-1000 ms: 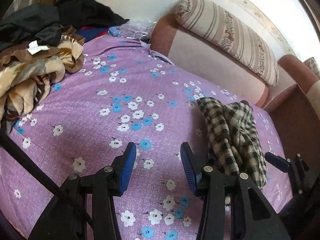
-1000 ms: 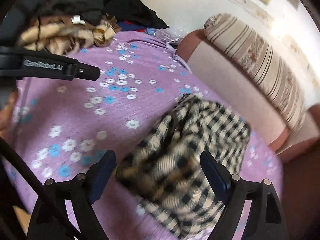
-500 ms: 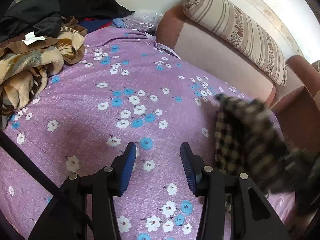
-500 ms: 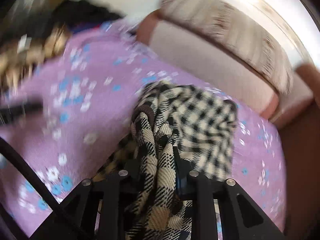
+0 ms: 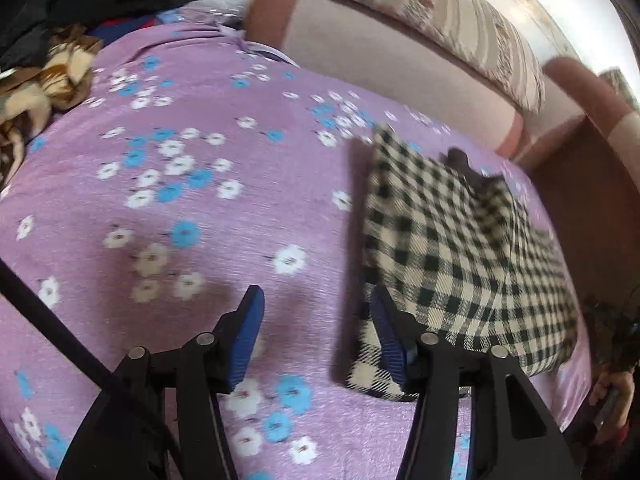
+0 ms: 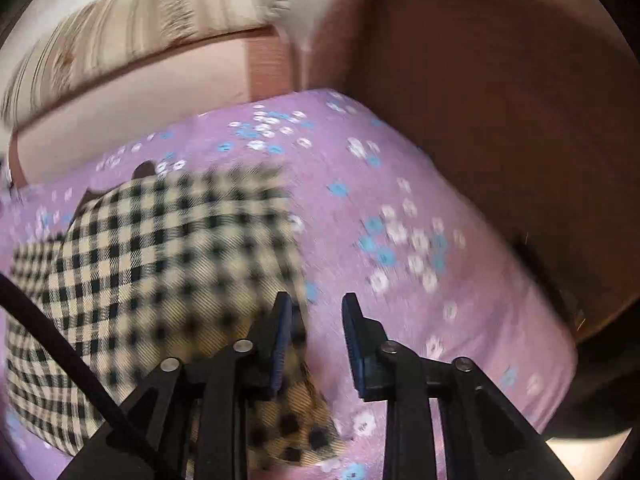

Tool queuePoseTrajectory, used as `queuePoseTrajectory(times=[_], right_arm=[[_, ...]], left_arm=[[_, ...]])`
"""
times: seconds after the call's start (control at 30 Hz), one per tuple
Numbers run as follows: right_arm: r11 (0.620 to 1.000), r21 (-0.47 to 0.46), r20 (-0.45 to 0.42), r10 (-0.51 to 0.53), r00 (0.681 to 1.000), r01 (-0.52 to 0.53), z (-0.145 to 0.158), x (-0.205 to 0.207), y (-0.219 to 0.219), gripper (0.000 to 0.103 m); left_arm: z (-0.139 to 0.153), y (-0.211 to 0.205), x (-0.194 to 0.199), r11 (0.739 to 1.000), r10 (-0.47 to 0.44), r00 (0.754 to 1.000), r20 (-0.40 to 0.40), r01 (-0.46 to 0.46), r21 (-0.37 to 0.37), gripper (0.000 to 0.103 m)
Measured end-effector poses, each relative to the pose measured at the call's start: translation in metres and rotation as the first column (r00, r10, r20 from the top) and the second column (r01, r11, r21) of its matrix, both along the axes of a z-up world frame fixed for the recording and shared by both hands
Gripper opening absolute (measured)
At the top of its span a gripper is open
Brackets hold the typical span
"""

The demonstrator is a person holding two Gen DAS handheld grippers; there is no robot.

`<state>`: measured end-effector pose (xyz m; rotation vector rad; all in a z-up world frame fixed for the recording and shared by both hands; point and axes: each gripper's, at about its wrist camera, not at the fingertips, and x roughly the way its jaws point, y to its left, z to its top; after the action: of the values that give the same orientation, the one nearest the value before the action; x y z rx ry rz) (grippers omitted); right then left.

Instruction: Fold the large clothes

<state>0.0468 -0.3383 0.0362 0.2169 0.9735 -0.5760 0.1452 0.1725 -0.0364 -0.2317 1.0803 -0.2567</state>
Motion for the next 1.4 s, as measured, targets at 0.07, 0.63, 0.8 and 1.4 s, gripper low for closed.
queuePoseTrajectory(times=[0.07, 0.63, 0.8, 1.4], right_arm=[[0.999, 0.048, 0.077, 0.016, 0.997, -0.020, 0.000, -0.013, -0.008, 0.052], [0.982, 0.074, 0.135, 0.164, 0.977, -0.176, -0.029, 0.005, 0.019, 0.054], [0.994, 0.055, 0.123, 0.085, 0.989, -0.092, -0.028, -0.007, -0.008, 0.059], [0.890, 0.447, 0.217, -0.011, 0.976, -0.089, -0.046, -0.044, -0.056, 0.067]], left_arm=[[-0.005, -0.014, 0.004, 0.999, -0.020, 1.000, 0.005, 0.020, 0.031, 0.063], [-0.013, -0.088, 0.105, 0.961, -0.001, 1.000, -0.022, 0.007, 0.275, 0.004], [-0.010, -0.082, 0.107, 0.955, 0.063, 0.998, -0.017, -0.055, 0.291, 0.004], [0.026, -0.221, -0.042, 0.922, -0.347, 0.937, 0.036, 0.334, 0.198, 0.025]])
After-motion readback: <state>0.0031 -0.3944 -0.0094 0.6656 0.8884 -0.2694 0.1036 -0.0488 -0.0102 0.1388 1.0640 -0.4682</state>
